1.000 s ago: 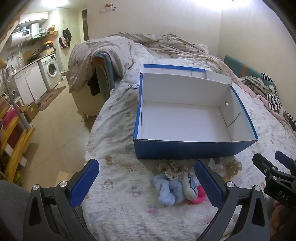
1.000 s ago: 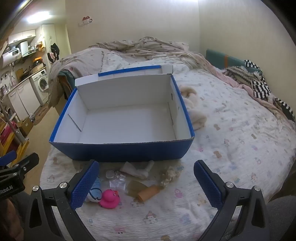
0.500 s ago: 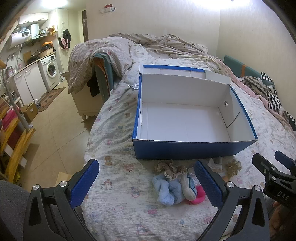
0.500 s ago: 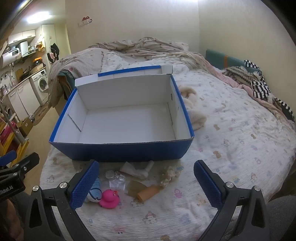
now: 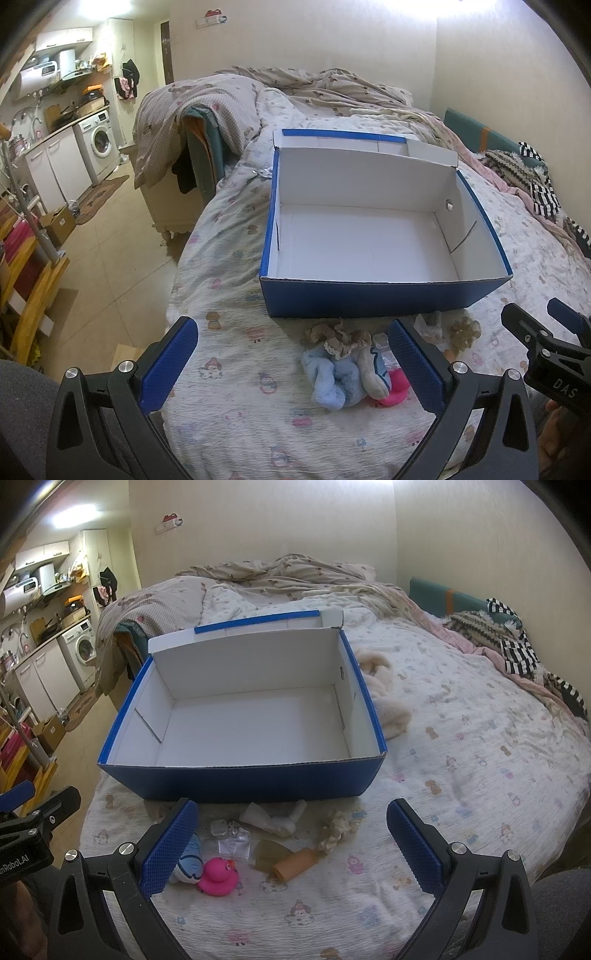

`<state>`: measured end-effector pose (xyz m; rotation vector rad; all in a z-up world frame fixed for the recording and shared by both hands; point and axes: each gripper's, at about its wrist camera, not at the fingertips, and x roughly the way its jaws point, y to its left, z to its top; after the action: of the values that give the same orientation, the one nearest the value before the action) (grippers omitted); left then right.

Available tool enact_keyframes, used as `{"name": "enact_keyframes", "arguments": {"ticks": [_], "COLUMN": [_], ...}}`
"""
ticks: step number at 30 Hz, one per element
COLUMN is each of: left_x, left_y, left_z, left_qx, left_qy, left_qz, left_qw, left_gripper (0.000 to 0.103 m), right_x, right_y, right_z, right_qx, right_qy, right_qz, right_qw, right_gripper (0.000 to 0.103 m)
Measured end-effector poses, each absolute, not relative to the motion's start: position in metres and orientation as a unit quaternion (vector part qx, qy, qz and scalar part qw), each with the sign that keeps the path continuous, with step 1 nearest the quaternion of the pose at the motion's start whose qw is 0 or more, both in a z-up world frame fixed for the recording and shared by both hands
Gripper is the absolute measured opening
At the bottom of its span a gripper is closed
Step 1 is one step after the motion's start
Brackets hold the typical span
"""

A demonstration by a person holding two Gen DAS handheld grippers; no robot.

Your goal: Organize soft objects

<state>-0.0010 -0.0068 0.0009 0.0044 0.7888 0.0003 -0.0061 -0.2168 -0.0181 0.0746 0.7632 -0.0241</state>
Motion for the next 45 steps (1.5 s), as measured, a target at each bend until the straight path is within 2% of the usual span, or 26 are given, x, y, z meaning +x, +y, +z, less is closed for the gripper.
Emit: {"name": "enact_keyframes", "arguments": {"ticks": [45], "left_x": [0.0043], "left_y": [-0.0071], "left_z": [-0.0071], "left_qx": [0.000], "left_qy": [0.390], "left_qz": [0.004], "left_qw": [0.921], "left_gripper": [0.103], "right_x": [-0.0048], "right_y": [-0.2183], "right_z": [-0.0182], "right_qx": [0.037], "right_qy": [0.374], "right_qz": [-0.012], "right_qw": [0.927], "right_gripper": [0.103]}}
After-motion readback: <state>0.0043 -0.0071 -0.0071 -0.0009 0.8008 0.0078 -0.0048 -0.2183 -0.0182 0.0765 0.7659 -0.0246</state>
